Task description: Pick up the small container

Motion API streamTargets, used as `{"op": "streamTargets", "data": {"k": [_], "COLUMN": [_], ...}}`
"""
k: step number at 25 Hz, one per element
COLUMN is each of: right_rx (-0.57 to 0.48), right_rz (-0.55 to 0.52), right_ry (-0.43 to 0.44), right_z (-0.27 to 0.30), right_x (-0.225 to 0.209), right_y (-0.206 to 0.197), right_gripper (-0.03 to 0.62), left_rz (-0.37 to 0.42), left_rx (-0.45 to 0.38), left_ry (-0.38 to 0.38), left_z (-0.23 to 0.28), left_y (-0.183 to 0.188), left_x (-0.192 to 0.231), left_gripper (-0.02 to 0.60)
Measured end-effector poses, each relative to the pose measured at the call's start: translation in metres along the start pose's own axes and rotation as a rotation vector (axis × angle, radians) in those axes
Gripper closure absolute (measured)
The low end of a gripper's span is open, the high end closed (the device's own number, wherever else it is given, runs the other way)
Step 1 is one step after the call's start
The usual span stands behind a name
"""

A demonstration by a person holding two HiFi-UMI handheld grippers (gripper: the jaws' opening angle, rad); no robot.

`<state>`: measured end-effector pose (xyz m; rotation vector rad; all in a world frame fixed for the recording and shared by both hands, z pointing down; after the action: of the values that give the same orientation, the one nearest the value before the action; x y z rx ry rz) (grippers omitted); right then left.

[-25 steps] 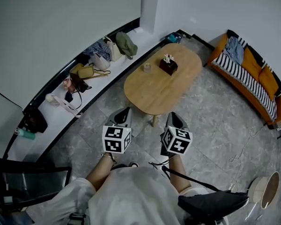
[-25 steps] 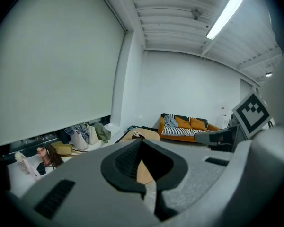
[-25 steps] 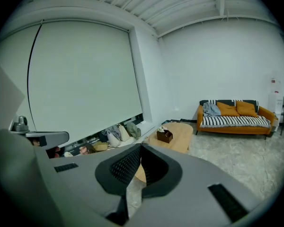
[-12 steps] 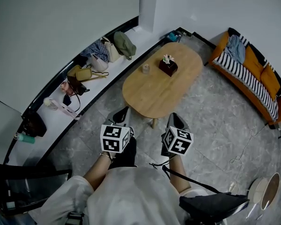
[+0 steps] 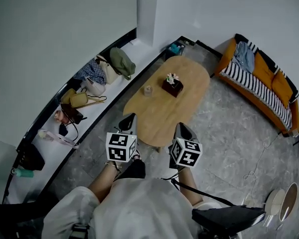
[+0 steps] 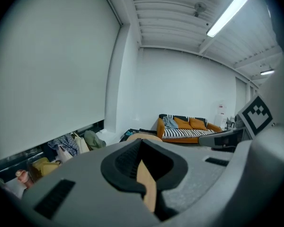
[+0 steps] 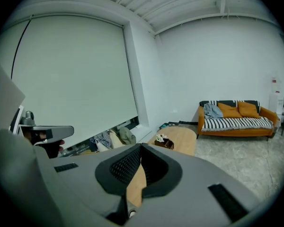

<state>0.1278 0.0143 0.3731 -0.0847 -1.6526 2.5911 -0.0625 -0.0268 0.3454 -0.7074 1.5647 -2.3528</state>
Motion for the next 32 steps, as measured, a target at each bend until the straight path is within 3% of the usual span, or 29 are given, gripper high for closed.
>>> {"op": "streamTargets", "data": {"k": [10, 17, 24, 32], "right_rx": [0.036, 0.05, 0.106, 0.159], "right_rz": [-0.043, -0.082, -0.034, -0.018], "right_ry": [-0.03, -0.026, -0.04, 0.022], "right_z": [0.094, 0.16, 0.204, 0.254], "right_x": [-0.01, -0.005, -0.026, -0.026], "right_y": [0.057, 0.08, 0.055, 0.038], "right_gripper": [0.571, 0.571, 0.571, 0.571], "left_rz": [-0.072, -0.143, -0.142, -0.179], "left_rx": [0.009, 0.052, 0.122, 0.151], "left_ry": [-0.017, 0.007, 0.03, 0.087], "left_z": [0.095, 0.151, 0.193, 0.218], "left_y": [0.044, 0.043, 0.02, 0.003], "left_x": [0.056, 0.107, 0.128, 0.144], "left_gripper": [0.574, 0.574, 0.574, 0.574]}}
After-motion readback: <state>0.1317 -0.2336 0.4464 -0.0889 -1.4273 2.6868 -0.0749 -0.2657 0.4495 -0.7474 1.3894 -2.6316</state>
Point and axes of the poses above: the fingertips, and each gripper's own axes: z forward along the fingers, x to its left, y out of its top, the point moved 1 cm from there along -z, backward along the fingers, and after that the axes turned 11 degrees about -z, right-handed, at the moved point
